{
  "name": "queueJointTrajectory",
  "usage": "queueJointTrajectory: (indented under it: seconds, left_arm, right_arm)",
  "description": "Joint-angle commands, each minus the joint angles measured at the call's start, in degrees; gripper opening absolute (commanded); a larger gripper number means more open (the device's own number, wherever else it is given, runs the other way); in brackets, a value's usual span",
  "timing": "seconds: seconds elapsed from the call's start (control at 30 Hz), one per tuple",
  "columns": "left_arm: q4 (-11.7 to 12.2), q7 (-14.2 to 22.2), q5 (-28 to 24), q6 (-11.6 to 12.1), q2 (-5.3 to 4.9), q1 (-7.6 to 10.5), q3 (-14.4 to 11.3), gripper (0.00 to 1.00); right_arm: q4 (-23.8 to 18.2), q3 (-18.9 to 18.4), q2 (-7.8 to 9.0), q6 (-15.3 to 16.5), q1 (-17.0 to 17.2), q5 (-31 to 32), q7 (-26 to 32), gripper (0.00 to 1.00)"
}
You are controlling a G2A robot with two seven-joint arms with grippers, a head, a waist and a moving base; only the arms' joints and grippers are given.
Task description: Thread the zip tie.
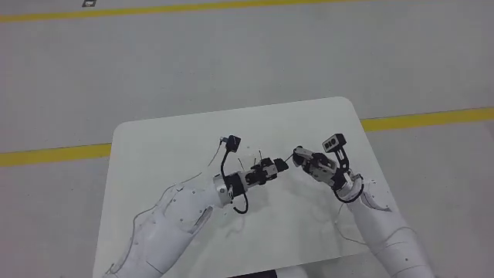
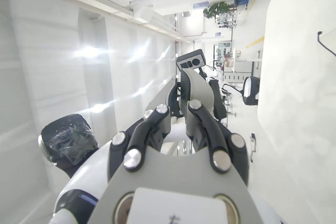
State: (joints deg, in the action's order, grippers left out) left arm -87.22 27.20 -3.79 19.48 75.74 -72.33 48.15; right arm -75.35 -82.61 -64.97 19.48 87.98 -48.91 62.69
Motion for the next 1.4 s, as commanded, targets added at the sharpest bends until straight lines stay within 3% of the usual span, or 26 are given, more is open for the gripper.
queueJointTrajectory:
  seconds: [0.0,0.1,0.4,0.7,0.9,1.3,1.33,1.37]
  left_arm:
    - [-0.53,-3.52,1.38,0.0,0.0,-0.96,0.17,1.0]
    - [-1.03,-4.91,0.74,0.0,0.08,-1.73,0.06,1.0]
    - [0.79,-6.35,-0.2,0.0,0.63,-1.31,-0.66,1.0]
    - [0.81,-6.75,-0.22,-0.29,0.65,-1.47,-0.78,1.0]
    - [1.14,-8.99,-3.0,0.0,1.09,-1.57,-1.6,1.0]
    - [3.37,-9.2,-5.38,0.0,1.63,-0.4,-2.3,1.0]
    - [3.45,-9.21,-5.5,0.0,1.67,-0.34,-2.38,0.95]
    - [3.53,-9.19,-5.59,0.0,1.72,-0.27,-2.43,0.82]
  right_arm:
    - [-0.19,-0.52,-0.55,0.0,1.0,-1.18,-0.57,0.0]
    - [-0.76,-1.29,-1.55,0.0,1.87,-1.69,-1.23,0.0]
    - [0.18,-0.04,-4.86,0.0,1.38,-1.98,-2.6,0.0]
    - [0.03,-0.1,-4.89,0.0,1.38,-1.69,-3.52,0.0]
    - [-3.34,-0.91,-5.76,0.0,2.67,3.75,-9.15,0.0]
    - [-4.71,-3.68,-8.77,0.0,3.78,11.68,-11.45,0.0]
    - [-4.66,-3.85,-9.02,0.0,3.82,12.05,-11.36,0.0]
    - [-4.65,-4.11,-9.25,0.0,3.81,12.7,-11.4,0.0]
